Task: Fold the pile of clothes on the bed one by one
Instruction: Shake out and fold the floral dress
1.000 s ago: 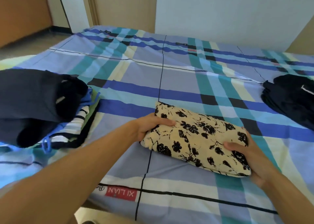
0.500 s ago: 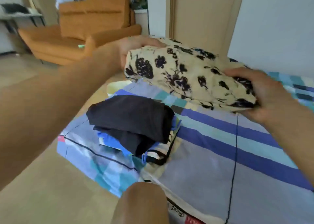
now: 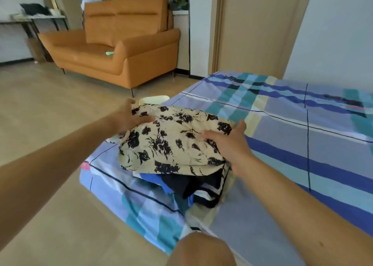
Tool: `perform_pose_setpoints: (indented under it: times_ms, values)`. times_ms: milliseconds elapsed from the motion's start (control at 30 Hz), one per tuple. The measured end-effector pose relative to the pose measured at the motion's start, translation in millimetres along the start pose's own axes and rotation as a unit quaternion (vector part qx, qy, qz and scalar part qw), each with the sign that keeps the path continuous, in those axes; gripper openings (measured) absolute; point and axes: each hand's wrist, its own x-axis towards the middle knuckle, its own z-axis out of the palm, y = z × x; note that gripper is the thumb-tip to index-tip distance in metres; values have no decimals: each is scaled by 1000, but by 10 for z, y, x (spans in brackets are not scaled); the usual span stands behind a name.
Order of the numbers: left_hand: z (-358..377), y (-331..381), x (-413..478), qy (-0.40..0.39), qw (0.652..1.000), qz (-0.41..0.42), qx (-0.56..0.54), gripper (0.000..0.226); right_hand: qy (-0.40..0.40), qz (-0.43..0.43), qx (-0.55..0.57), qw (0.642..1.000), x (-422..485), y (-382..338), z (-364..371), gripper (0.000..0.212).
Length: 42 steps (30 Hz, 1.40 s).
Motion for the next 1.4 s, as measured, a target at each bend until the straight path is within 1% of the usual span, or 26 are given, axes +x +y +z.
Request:
perform_pose_setpoints:
  times_ms: [33, 67, 100, 133, 167, 200, 233, 300, 367, 400, 433, 467, 533, 600, 700, 767, 867, 1000, 1100, 1200, 1233, 1300, 1333, 1400]
  values:
    - [-66, 49, -16, 64, 991, 61, 101, 84, -1, -16, -46, 999, 38, -99, -14, 122]
    - [-99, 112, -38, 114, 967, 144, 179, 76, -3, -22, -108, 994, 59, -164, 2, 121]
    - [-148, 180, -66, 110, 950, 214, 198, 64, 2, -44, -189, 981, 53, -257, 20, 119]
    - [-159, 256, -107, 69, 949, 253, 174, 54, 4, -83, -267, 960, 41, -357, 46, 115]
    - [-124, 317, -139, 17, 954, 258, 152, 48, 21, -136, -356, 924, 38, -426, 79, 106]
    - [-60, 329, -160, -28, 958, 252, 138, 48, 27, -191, -413, 890, 41, -476, 136, 96]
    - [5, 339, -183, -57, 958, 245, 135, 53, 24, -230, -450, 862, 46, -512, 197, 87]
    - [167, 238, -111, -70, 954, 259, 132, 68, -17, -257, -496, 829, 50, -540, 334, 80]
    - [281, 76, -22, -50, 958, 260, 109, 73, -44, -240, -538, 807, 123, -363, 411, 86]
    - [292, -7, 17, -37, 960, 256, 104, 73, -52, -227, -544, 806, 148, -265, 414, 91]
    - [362, -95, 43, -38, 962, 247, 106, 75, -56, -206, -528, 822, 184, -102, 389, 97]
    - [407, -166, 57, -33, 963, 246, 108, 77, -58, -190, -493, 847, 200, 33, 355, 101]
    - [570, -260, 42, -30, 962, 258, 83, 79, -49, -181, -421, 887, 211, 302, 282, 106]
    - [724, -335, 52, -19, 961, 273, 39, 82, -33, -191, -386, 902, 222, 467, 288, 108]
    - [780, -387, 76, -13, 963, 269, 5, 83, -14, -203, -370, 906, 230, 520, 356, 110]
    - [745, -381, 92, -20, 963, 267, 16, 83, -12, -201, -372, 906, 222, 491, 367, 111]
    - [653, -286, 54, -30, 963, 262, 57, 83, -23, -189, -384, 904, 182, 426, 312, 108]
    - [334, -11, 13, -54, 950, 255, 169, 94, -51, -168, -413, 893, 174, 176, 208, 103]
    - [60, 290, -51, -59, 939, 252, 227, 95, -68, -185, -418, 887, 114, -104, 27, 89]
    - [-49, 594, -165, -15, 934, 256, 249, 86, -47, -210, -382, 899, 80, -257, -217, 75]
    - [-52, 692, -212, -2, 937, 260, 233, 82, -35, -217, -362, 906, 69, -281, -303, 72]
    - [-8, 890, -310, 11, 950, 270, 158, 75, -13, -230, -320, 919, 24, -315, -472, 67]
    - [52, 991, -365, 8, 955, 277, 107, 68, -1, -236, -302, 924, -12, -330, -558, 64]
    - [251, 1199, -479, -1, 953, 301, 30, 54, 20, -247, -274, 929, -96, -343, -746, 60]
